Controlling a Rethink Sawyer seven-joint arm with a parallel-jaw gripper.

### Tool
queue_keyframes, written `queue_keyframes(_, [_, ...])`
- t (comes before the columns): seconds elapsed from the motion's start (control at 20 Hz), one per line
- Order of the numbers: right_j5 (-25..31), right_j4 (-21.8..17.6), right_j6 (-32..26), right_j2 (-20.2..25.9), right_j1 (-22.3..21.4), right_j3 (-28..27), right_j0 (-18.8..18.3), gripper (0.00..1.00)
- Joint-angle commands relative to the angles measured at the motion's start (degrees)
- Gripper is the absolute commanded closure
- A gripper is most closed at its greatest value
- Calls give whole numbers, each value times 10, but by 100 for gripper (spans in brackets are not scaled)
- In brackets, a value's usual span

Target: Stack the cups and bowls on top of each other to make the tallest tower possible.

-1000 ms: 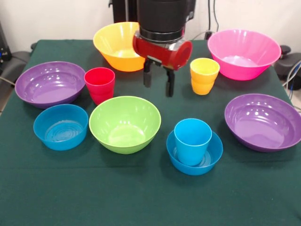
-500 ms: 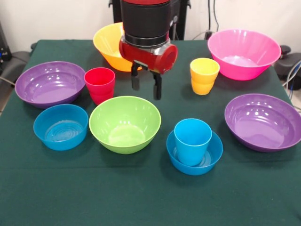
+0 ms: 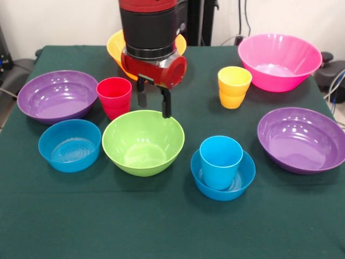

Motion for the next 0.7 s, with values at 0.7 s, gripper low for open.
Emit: queue_keyframes(0.7, [34,-145,-145,135,61,10,-77,0])
